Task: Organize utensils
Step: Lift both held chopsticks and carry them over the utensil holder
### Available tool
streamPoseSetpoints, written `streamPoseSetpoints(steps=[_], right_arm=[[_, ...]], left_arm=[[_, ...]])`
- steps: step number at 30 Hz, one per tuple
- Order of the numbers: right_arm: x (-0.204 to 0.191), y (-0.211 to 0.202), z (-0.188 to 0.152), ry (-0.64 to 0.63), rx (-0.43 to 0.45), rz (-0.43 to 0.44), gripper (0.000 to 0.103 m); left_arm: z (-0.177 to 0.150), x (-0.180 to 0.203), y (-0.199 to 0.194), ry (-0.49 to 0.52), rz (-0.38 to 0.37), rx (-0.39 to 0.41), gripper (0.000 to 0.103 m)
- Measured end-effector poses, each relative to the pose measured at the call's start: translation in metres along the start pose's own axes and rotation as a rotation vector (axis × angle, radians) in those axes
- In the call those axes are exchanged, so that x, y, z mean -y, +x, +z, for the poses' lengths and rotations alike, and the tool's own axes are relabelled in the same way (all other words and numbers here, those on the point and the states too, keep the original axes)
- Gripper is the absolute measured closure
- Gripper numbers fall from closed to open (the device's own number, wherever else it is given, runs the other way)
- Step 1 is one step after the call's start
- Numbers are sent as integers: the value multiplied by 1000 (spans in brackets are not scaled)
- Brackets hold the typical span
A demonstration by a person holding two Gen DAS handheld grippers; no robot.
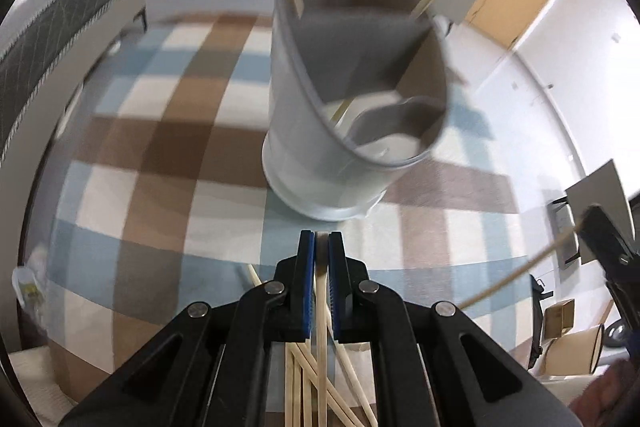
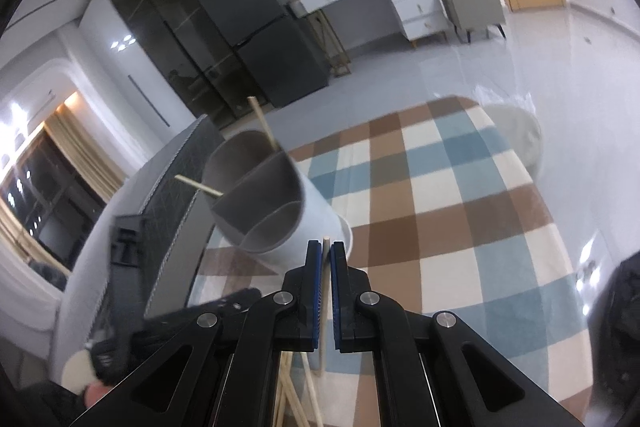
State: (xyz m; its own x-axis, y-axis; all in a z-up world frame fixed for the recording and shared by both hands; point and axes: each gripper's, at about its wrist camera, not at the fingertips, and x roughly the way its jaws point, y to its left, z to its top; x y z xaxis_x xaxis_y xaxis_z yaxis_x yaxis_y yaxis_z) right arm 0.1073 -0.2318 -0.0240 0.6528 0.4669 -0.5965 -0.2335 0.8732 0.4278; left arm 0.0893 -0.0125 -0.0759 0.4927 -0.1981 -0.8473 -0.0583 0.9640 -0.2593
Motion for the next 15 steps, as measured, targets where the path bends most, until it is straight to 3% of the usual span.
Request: streamPoseSetpoints(steps=[5,8,15], right_arm=[[-15,-16,-11,-49,53,-14,99],[-20,-24,-18,-49,66,-23,99],[-36,-36,-30,-63,83,-35,99]], left_arm=[[-1,-1,-38,56,-46,125,101],[1,24,-62,76,-67,195,101],[5,31,-80,96,-136,317,101]])
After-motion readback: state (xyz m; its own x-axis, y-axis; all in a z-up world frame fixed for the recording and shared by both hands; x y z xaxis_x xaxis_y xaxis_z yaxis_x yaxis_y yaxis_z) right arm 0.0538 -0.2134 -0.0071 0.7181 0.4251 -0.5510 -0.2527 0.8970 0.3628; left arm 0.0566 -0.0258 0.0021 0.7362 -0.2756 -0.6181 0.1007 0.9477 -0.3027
